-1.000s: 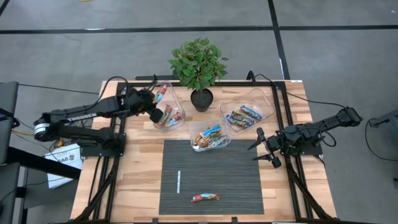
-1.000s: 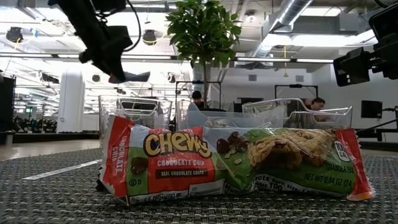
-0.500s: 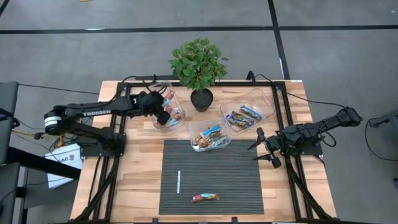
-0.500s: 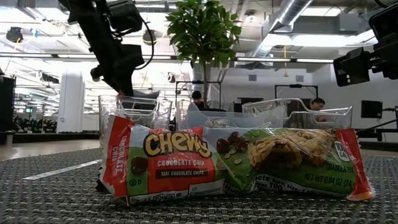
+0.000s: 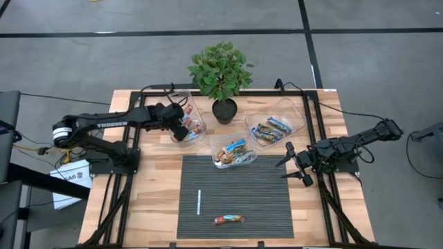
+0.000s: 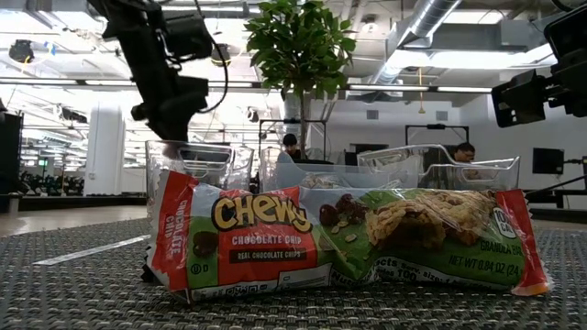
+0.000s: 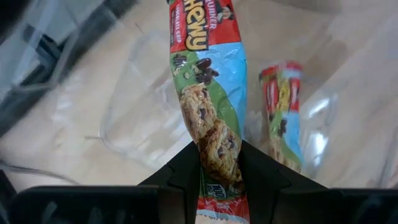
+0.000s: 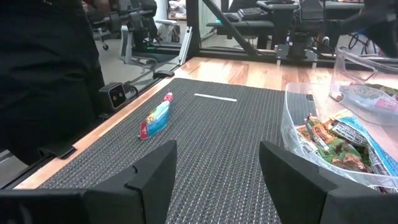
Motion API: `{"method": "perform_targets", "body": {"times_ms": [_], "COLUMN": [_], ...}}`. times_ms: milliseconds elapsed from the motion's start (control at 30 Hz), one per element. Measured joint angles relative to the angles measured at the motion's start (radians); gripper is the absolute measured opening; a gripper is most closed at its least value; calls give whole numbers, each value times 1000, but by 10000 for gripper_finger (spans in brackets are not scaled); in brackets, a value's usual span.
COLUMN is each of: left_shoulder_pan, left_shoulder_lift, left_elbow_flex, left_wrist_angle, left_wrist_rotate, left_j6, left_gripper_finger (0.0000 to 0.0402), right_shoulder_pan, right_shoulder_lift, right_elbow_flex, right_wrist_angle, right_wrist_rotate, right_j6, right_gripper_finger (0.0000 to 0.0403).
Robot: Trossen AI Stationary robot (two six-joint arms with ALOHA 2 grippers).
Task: Pick and place Granola Bars by type
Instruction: Put the red granola bar into the left transparent bin
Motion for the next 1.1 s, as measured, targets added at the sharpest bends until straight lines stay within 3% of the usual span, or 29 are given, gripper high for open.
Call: {"method": "perform_targets", "body": {"times_ms": [633,1100], "left_shoulder_pan": [31,43], "left_shoulder_lift": [116,116], "left_elbow_flex": [0,0], "left_wrist_angle": [-27,-23], "left_wrist_rotate": [101,149], "left_j6": [-3,0], "left_gripper_finger": [84,153], "right_shoulder_pan": [0,0], "right_shoulder_lift": [0,0], "right_elbow_flex": [0,0], "right_wrist_angle": [0,0], "right_wrist_rotate": [0,0], "right_j6": [0,0], "right_gripper_finger": [221,221]}}
